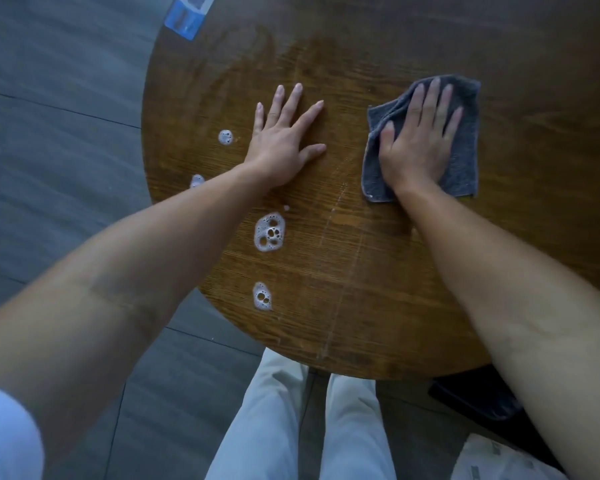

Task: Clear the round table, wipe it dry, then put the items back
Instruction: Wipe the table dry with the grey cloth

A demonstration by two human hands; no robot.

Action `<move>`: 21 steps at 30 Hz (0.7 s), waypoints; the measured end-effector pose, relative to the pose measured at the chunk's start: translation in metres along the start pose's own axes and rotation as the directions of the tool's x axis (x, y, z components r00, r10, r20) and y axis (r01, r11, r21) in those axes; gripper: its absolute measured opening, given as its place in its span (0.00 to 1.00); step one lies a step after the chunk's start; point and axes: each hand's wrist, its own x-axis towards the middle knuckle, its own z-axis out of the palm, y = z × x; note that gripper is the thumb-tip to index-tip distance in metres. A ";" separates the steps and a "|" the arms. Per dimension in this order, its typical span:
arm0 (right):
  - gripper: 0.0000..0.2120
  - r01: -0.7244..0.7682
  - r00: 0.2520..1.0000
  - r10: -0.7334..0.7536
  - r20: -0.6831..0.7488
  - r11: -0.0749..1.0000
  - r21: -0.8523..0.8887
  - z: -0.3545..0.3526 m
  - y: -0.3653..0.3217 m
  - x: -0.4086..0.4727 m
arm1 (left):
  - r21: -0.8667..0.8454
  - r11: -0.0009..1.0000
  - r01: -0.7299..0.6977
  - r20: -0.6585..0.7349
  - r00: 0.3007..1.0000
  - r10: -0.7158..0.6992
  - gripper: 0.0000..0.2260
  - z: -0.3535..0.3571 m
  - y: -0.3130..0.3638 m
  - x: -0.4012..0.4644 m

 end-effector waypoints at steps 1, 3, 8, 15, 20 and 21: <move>0.36 0.029 1.000 -0.029 -0.004 1.000 0.001 0.002 -0.007 -0.002 | 0.003 1.000 0.000 0.003 1.000 0.000 0.32 -0.002 -0.002 0.001; 0.36 0.148 0.989 -0.148 0.017 0.989 -0.028 0.007 -0.024 -0.036 | 0.027 0.999 -0.026 0.012 1.000 0.026 0.31 -0.009 -0.010 0.002; 0.36 0.506 0.840 -0.514 0.173 0.858 0.090 0.043 -0.052 -0.220 | 0.123 0.992 -0.005 -0.033 0.999 0.009 0.30 -0.025 -0.019 0.011; 0.37 0.488 0.852 -0.483 0.201 0.872 0.024 0.043 -0.015 -0.219 | 0.060 0.998 -0.022 -0.007 1.000 0.022 0.31 -0.029 -0.034 0.021; 0.36 0.081 0.997 -0.080 0.009 0.997 -0.021 0.007 -0.013 -0.045 | 0.071 0.997 0.000 0.002 1.000 0.000 0.31 -0.029 -0.034 0.025; 0.36 0.018 0.999 -0.019 -0.026 1.000 -0.005 0.004 -0.025 -0.029 | 0.070 0.998 -0.009 0.008 1.000 0.008 0.31 -0.029 -0.036 0.025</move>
